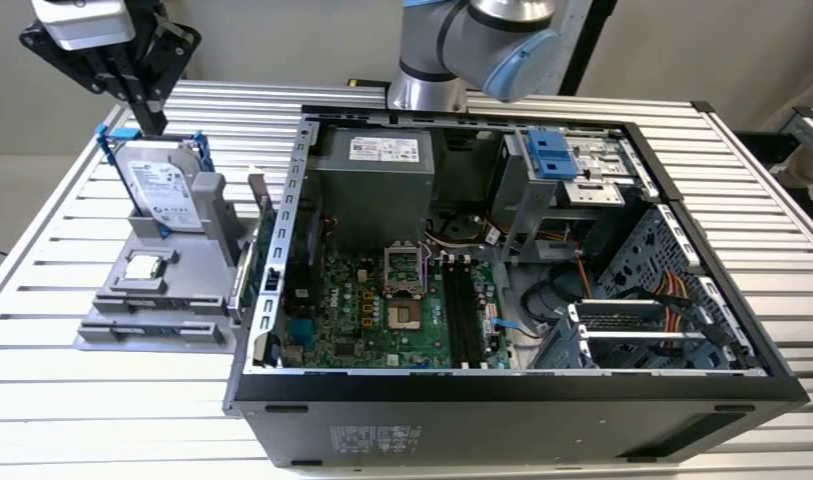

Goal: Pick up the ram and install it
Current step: 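Reach for the ram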

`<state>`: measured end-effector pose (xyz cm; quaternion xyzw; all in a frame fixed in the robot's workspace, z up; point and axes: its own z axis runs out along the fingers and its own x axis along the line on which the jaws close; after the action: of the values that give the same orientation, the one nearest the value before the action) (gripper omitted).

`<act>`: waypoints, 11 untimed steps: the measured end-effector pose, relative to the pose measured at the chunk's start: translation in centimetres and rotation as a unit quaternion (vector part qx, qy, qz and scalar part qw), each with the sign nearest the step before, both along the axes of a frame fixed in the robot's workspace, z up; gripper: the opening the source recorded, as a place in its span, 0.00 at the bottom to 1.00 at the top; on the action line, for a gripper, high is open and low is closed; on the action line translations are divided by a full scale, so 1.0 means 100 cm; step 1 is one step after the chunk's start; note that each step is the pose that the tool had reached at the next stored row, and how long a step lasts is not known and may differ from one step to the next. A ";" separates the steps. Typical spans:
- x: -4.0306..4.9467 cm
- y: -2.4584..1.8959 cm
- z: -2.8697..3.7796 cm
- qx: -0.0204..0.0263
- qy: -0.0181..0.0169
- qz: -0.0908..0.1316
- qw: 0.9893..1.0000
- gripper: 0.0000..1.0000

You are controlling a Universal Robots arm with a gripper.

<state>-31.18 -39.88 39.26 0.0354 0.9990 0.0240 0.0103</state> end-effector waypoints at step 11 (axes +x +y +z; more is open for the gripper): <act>-0.0189 0.0000 0.0000 0.000 0.000 0.000 1.000 0.00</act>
<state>-33.07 -39.88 39.26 0.0354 0.9990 0.0240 0.0104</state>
